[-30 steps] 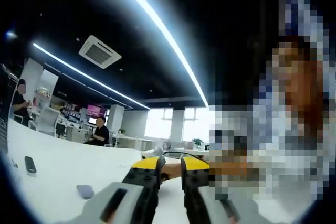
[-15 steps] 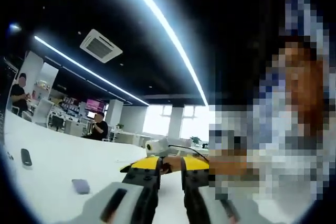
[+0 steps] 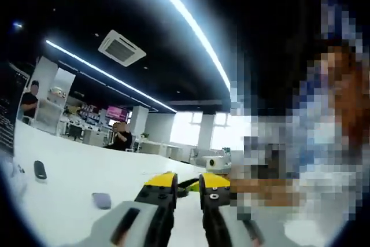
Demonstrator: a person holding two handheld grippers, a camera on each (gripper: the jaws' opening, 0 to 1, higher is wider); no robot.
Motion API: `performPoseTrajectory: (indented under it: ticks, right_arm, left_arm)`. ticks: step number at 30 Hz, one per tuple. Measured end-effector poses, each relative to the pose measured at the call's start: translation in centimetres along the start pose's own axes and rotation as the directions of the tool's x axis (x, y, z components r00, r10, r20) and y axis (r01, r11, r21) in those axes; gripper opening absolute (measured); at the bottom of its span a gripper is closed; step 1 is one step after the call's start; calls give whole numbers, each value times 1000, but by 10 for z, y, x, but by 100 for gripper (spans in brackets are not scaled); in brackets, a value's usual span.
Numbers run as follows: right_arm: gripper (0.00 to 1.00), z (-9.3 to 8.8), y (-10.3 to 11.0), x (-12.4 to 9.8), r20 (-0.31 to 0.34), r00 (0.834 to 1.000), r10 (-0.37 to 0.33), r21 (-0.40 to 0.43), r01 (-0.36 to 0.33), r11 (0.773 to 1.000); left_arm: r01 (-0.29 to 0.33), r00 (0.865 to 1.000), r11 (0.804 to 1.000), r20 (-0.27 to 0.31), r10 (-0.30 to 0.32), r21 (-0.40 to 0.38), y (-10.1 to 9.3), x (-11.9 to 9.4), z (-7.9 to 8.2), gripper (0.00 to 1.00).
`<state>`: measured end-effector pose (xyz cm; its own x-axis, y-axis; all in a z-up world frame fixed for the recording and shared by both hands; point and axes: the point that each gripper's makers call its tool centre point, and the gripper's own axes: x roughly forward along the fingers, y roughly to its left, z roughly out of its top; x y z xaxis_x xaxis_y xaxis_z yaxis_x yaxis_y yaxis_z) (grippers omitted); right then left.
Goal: Pick up the earbuds from the table and place the earbuds into the earbud case
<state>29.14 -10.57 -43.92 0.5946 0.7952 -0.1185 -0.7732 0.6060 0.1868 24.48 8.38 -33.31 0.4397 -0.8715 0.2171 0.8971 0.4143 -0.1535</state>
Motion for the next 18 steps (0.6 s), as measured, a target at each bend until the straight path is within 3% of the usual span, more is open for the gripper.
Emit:
performPoseTrajectory:
  ticks: [5, 10, 14, 18]
  right_arm:
    - [29, -13, 11, -6, -10, 1000, -15, -29, 14, 999]
    - [29, -6, 21, -12, 5, 1000, -20, -73, 21, 997]
    - [29, 6, 34, -22, 43, 999, -22, -112, 27, 993]
    - [29, 17, 35, -40, 64, 996, -65, -188, 76, 979]
  left_arm:
    - [-96, 993, 992, -65, 101, 80, 20, 2, -11, 18]
    - [-188, 965, 966, -148, 215, 178, 40, 11, -30, 22]
    - [-188, 963, 968, -164, 215, 165, 42, 11, -35, 24]
    - [-175, 963, 973, -181, 202, 152, 42, 10, -38, 24]
